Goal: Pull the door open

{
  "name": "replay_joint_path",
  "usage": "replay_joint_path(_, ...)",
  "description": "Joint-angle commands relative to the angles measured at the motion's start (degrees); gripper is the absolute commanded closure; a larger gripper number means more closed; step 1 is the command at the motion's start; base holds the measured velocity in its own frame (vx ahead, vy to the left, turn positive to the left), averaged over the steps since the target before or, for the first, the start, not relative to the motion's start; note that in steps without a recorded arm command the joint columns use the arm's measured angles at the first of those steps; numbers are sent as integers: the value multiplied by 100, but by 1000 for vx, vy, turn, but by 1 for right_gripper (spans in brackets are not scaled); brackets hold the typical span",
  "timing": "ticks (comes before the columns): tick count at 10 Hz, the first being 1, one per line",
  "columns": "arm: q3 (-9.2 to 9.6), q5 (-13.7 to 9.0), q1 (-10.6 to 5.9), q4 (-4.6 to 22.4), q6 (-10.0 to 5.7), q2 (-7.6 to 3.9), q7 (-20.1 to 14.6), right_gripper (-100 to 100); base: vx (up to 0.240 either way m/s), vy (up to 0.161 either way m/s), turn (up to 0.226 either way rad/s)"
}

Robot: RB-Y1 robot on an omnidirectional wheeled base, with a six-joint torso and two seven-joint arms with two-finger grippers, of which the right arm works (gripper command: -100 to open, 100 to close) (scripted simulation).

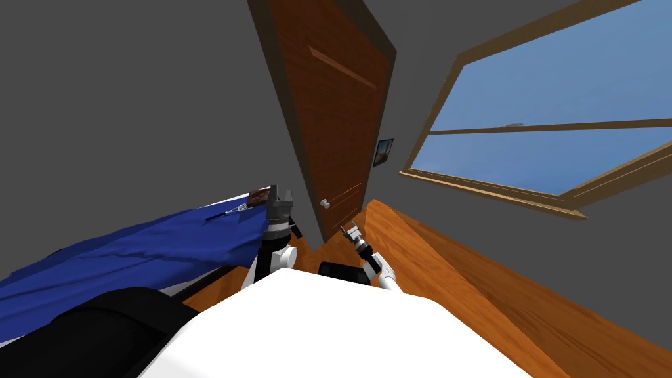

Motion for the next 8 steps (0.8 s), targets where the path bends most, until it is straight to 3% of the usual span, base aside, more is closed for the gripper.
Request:
replay_joint_path(1,38,49,-84,196,-41,42,123,-100,72,-17,4)
replay_joint_path(3,103,132,-229,532,-110,119,324,-100,119,-15,14)
replay_joint_path(4,103,132,-229,532,-110,119,324,-100,105,3,9)
replay_joint_path(8,190,245,-424,984,-202,242,593,-100,86,4,16)
